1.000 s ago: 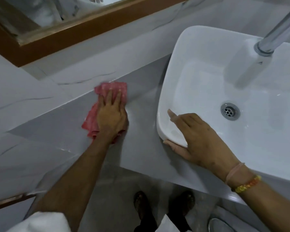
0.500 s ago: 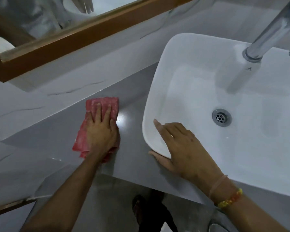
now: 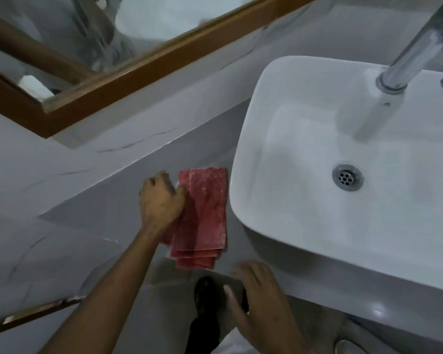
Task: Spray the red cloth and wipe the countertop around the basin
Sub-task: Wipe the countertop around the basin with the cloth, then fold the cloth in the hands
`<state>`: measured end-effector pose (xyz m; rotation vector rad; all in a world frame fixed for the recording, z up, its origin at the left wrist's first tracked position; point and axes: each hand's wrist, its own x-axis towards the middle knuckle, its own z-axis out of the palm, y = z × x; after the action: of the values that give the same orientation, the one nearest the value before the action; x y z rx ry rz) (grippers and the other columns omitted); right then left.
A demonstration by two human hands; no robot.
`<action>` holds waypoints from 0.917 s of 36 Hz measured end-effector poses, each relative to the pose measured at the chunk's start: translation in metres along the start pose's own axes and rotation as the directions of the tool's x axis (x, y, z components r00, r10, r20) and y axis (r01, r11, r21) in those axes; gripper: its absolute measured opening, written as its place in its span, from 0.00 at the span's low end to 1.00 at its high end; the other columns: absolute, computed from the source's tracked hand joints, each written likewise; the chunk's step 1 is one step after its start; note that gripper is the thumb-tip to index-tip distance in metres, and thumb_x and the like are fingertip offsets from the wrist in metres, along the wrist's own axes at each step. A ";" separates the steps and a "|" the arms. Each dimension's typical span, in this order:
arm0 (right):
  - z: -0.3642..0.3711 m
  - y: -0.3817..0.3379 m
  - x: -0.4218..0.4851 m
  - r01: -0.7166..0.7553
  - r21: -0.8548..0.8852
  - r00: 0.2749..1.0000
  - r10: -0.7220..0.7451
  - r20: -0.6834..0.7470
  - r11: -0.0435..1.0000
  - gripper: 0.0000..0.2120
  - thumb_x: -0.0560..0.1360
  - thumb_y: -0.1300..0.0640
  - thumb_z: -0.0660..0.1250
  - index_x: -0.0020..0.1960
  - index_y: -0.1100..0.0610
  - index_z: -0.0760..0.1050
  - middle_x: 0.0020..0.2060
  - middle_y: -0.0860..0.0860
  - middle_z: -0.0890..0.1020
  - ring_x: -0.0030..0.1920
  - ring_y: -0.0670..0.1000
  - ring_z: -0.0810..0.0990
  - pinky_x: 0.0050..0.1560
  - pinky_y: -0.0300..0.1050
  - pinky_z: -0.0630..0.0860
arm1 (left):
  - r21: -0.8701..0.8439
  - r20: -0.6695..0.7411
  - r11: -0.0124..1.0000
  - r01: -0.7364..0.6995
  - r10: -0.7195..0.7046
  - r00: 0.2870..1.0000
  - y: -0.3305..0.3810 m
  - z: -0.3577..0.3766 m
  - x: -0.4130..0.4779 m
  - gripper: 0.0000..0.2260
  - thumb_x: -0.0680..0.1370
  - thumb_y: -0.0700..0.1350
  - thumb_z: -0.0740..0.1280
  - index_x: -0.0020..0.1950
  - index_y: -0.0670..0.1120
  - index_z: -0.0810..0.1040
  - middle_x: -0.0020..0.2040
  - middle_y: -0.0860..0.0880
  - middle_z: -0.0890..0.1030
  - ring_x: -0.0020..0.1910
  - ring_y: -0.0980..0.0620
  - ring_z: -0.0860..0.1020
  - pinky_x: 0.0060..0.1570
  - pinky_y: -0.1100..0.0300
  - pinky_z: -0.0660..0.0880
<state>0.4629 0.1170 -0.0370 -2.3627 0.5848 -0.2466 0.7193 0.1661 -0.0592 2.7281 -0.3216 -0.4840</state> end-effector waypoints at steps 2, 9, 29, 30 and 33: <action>0.019 -0.002 0.014 -0.303 0.088 0.953 0.303 0.013 0.949 0.16 0.74 0.54 0.68 0.57 0.62 0.77 0.54 0.58 0.81 0.55 0.56 0.79 0.58 0.48 0.76 | 0.027 0.100 0.996 0.087 -0.089 0.991 0.010 0.004 0.008 0.25 0.75 0.56 0.65 0.59 0.36 0.74 0.60 0.32 0.76 0.61 0.33 0.73 0.61 0.45 0.71; 0.059 -0.019 0.061 -0.514 0.169 0.847 0.529 -0.051 0.841 0.15 0.76 0.48 0.63 0.56 0.58 0.72 0.52 0.56 0.78 0.53 0.54 0.76 0.52 0.44 0.73 | -0.142 0.215 0.973 0.184 -0.151 0.965 0.037 0.012 0.024 0.28 0.71 0.52 0.72 0.62 0.35 0.72 0.61 0.35 0.77 0.61 0.36 0.77 0.60 0.47 0.76; 0.055 -0.077 0.077 -0.697 0.509 0.641 0.757 0.125 0.505 0.13 0.74 0.54 0.67 0.54 0.61 0.74 0.52 0.57 0.81 0.51 0.55 0.80 0.52 0.48 0.78 | -0.558 0.555 0.827 0.072 0.307 0.773 0.011 -0.060 0.013 0.08 0.75 0.32 0.67 0.38 0.41 0.80 0.22 0.55 0.80 0.21 0.61 0.77 0.26 0.69 0.76; 0.052 -0.080 0.072 -0.684 0.527 0.650 0.749 0.126 0.505 0.14 0.74 0.54 0.67 0.55 0.61 0.74 0.52 0.57 0.81 0.52 0.55 0.80 0.54 0.50 0.78 | -0.573 0.550 0.818 0.053 0.336 0.765 0.010 -0.066 0.009 0.07 0.75 0.33 0.67 0.40 0.42 0.81 0.24 0.56 0.81 0.23 0.62 0.78 0.28 0.70 0.76; 0.040 -0.087 0.053 -0.667 0.541 0.666 0.735 0.124 0.513 0.15 0.74 0.53 0.67 0.57 0.59 0.74 0.51 0.55 0.81 0.50 0.52 0.80 0.50 0.44 0.78 | -0.574 0.557 0.817 0.045 0.350 0.753 0.010 -0.078 -0.010 0.09 0.76 0.34 0.66 0.38 0.44 0.80 0.22 0.56 0.80 0.21 0.63 0.76 0.25 0.72 0.74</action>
<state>0.5525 0.1730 -0.0087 -1.3914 1.3001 -0.1475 0.7371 0.1829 0.0168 1.8592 -0.4872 -1.2534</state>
